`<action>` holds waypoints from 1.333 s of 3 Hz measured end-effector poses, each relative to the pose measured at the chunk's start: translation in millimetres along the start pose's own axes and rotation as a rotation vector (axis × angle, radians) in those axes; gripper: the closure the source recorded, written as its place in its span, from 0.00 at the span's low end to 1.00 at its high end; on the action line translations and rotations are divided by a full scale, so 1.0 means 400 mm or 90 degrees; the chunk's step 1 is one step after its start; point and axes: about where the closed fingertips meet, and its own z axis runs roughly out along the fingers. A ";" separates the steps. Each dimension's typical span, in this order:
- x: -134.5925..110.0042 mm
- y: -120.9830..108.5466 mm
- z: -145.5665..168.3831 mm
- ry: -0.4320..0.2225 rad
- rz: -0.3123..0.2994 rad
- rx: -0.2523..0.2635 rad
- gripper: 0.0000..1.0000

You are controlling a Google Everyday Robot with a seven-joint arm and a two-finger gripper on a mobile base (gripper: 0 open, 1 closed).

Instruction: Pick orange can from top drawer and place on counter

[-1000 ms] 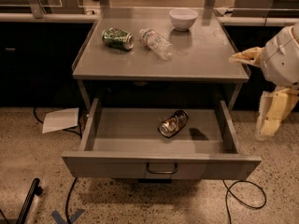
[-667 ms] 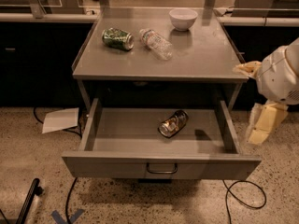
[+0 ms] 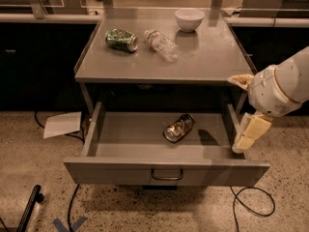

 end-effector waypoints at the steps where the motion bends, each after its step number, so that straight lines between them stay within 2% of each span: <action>1: 0.001 0.000 0.004 -0.001 0.000 -0.001 0.00; 2: 0.024 0.006 0.035 -0.003 0.031 -0.013 0.00; 3: 0.026 0.004 0.126 -0.034 0.055 -0.050 0.00; 4: 0.017 -0.005 0.213 -0.067 0.056 -0.085 0.00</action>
Offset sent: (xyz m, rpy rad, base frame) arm 0.0045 -0.0113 -0.0366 0.0438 0.0820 -0.0837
